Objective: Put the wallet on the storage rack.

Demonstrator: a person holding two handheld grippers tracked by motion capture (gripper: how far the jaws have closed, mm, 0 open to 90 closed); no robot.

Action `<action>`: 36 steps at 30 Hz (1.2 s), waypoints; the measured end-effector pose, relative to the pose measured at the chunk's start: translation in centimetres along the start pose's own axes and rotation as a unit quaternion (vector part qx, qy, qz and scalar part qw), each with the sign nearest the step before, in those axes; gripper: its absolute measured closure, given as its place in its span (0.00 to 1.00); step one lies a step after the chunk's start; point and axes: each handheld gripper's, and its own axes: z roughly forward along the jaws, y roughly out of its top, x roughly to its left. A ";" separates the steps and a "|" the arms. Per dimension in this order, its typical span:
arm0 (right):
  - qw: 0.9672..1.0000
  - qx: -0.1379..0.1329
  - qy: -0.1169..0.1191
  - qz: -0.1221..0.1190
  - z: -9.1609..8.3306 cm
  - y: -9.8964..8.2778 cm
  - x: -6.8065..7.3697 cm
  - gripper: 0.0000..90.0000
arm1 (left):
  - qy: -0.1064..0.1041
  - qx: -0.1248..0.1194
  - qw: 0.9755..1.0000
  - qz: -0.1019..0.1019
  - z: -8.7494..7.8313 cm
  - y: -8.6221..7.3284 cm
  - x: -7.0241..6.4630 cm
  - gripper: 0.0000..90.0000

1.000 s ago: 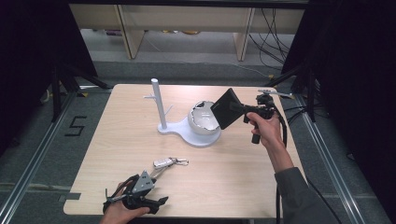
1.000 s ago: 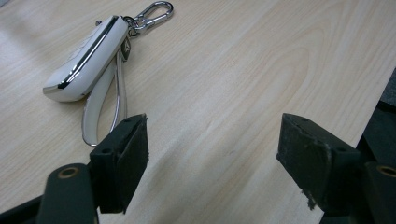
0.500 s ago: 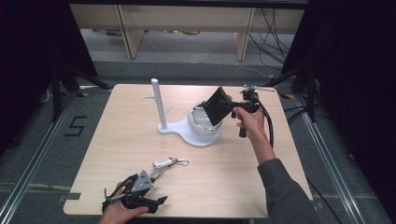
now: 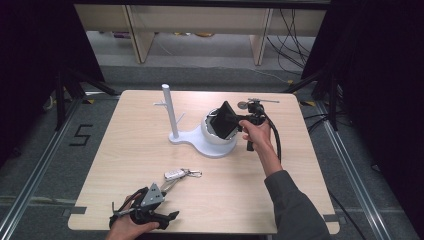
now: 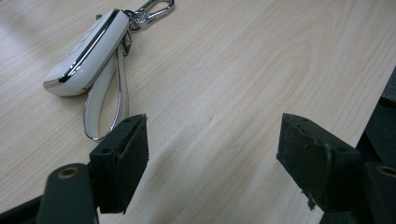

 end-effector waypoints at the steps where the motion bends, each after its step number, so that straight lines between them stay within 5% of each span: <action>1: 1.000 0.002 -0.003 -0.003 0.3 -0.2 -0.1 0.84 | 0.000 0.000 1.000 0.001 0.0 0.0 0.0 0.27; 6: 1.000 0.013 -0.012 -0.025 0.2 0.0 0.0 0.74 | -0.003 -0.006 1.000 -0.007 0.1 0.0 -0.1 0.27; 9: 0.997 0.017 -0.040 -0.056 -0.5 0.1 0.2 0.64 | 0.001 -0.001 1.000 -0.002 0.0 -0.1 0.1 0.27; 12: 0.995 0.017 -0.064 -0.080 -1.5 0.2 0.1 0.64 | -0.002 -0.002 1.000 -0.003 0.0 -0.1 0.1 0.27; 14: 0.994 0.013 -0.064 -0.083 -2.0 0.2 0.1 0.65 | -0.003 0.001 1.000 0.003 -0.1 0.0 0.1 0.27; 15: 0.996 0.008 -0.060 -0.060 -2.5 0.2 0.3 0.68 | -0.002 -0.009 1.000 -0.010 0.0 0.0 -0.1 0.27; 16: 0.995 0.004 -0.056 -0.079 -2.8 0.3 -0.1 0.68 | 0.001 -0.003 1.000 -0.001 -0.1 0.0 0.1 0.27; 18: 0.996 0.003 -0.056 -0.067 -3.0 0.3 0.1 0.67 | 0.001 -0.004 1.000 -0.003 -0.1 0.0 0.0 0.27; 23: 0.995 -0.023 -0.056 -0.073 -5.6 0.0 0.3 0.57 | 0.004 -0.009 1.000 -0.006 -0.3 0.0 0.2 0.27; 24: 0.996 -0.022 -0.057 -0.058 -6.0 -0.2 0.7 0.55 | 0.003 -0.011 1.000 -0.009 -0.3 0.0 0.2 0.27; 25: 0.995 -0.031 -0.061 -0.079 -6.5 -0.4 0.5 0.54 | 0.003 -0.011 1.000 -0.009 -0.3 0.0 0.2 0.27; 28: 0.994 -0.039 -0.062 -0.085 -7.5 -1.0 0.8 0.49 | 0.008 -0.010 1.000 -0.007 -0.5 0.0 0.4 0.27; 33: 0.994 -0.060 -0.055 -0.074 -9.1 -3.7 1.9 0.43 | 0.014 -0.019 1.000 -0.016 -0.6 0.0 0.5 0.27; 34: 0.993 -0.038 -0.058 -0.093 -9.3 -4.6 2.0 0.41 | 0.016 -0.019 1.000 -0.014 -0.7 0.0 0.6 0.27; 36: 0.993 -0.037 -0.054 -0.101 -9.4 -5.4 2.2 0.40 | 0.022 -0.016 1.000 -0.012 -0.8 0.0 0.7 0.27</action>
